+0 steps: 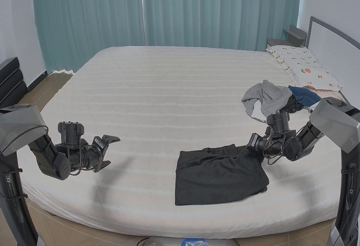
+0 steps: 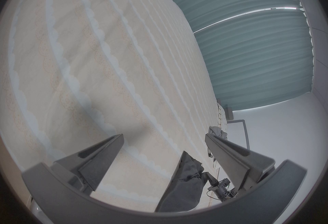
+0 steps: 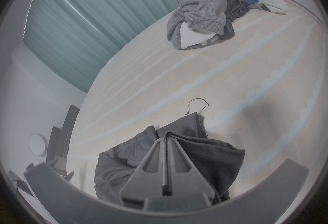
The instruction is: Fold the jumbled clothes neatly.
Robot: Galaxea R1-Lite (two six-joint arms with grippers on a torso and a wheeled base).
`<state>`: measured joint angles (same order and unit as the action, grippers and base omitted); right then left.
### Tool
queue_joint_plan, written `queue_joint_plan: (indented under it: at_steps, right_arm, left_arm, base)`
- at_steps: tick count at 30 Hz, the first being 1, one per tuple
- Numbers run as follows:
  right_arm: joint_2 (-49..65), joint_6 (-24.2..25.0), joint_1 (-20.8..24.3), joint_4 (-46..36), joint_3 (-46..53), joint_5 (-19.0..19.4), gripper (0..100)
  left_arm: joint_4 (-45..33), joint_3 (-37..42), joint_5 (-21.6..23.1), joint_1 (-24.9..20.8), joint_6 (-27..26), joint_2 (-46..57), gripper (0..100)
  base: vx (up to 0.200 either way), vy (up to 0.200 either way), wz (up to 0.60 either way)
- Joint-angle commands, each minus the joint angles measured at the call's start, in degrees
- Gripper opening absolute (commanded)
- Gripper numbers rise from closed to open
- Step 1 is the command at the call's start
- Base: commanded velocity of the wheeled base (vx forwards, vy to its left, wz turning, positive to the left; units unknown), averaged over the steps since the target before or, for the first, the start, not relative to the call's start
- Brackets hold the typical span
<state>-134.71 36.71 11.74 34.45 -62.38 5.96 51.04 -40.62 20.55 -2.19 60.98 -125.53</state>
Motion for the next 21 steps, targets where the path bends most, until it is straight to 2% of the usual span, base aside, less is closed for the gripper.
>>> queue_joint_plan:
  at_steps: [1, 10, 15, 21]
  right_arm:
    - [0.23, 2.41, -0.67, -0.09, -0.64, -0.34, 0]
    - [-0.21, 4.25, -5.06, -0.61, -0.99, -1.74, 0]
    - [-0.29, 8.56, -5.76, -0.79, -0.46, -0.86, 0]
    - [-0.65, 8.91, -6.03, -1.05, -0.29, -0.42, 0]
  left_arm:
    - [0.02, 0.01, 0.01, 0.00, 0.02, -0.07, 100]
    - [0.02, 0.10, 0.01, -0.27, -0.07, -0.07, 100]
    - [0.02, 0.10, 0.01, -0.27, -0.07, -0.07, 100]
    - [0.02, 0.10, 0.01, -0.27, -0.07, -0.07, 100]
  base:
    - [0.000, 0.000, 0.00]
    - [0.000, 0.000, 0.00]
    - [0.000, 0.000, 0.00]
    - [0.000, 0.000, 0.00]
